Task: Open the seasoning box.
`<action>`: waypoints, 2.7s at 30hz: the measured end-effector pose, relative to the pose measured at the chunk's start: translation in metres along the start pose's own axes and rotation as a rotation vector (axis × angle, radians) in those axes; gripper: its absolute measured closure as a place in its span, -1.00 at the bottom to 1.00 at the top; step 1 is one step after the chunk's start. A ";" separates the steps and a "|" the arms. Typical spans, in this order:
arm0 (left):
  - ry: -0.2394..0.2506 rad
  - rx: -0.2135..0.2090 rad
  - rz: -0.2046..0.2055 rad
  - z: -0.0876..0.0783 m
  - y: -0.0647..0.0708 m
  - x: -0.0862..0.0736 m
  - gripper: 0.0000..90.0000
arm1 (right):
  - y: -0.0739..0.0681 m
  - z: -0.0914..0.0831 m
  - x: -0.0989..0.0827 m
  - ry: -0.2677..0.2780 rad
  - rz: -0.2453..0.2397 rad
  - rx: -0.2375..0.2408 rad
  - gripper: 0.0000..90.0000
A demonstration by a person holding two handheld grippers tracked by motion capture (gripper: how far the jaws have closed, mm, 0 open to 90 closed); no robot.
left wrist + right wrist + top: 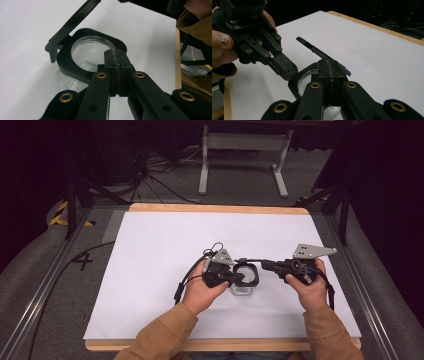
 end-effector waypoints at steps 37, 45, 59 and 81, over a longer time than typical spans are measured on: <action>-0.028 -0.005 -0.015 0.004 0.001 -0.004 1.00 | 0.035 0.037 0.015 -0.047 0.083 -0.120 1.00; -0.018 -0.016 -0.034 0.005 0.001 -0.003 1.00 | 0.039 0.040 0.013 -0.066 0.092 -0.134 1.00; -0.033 0.044 -0.010 -0.032 -0.008 -0.005 0.82 | 0.027 -0.008 0.006 -0.063 0.047 -0.123 0.85; -0.119 0.174 -0.136 -0.133 -0.046 -0.089 0.27 | 0.053 -0.081 -0.063 -0.232 0.114 -0.198 -0.13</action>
Point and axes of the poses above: each handheld gripper's, and its own axes: z roughly forward along the jaws, x roughly out of its top, y roughly to its right, the point moved 10 cm from there along z, roughly forward along the jaws, and after that the axes turned 6 degrees about x, right-handed, at the moved point
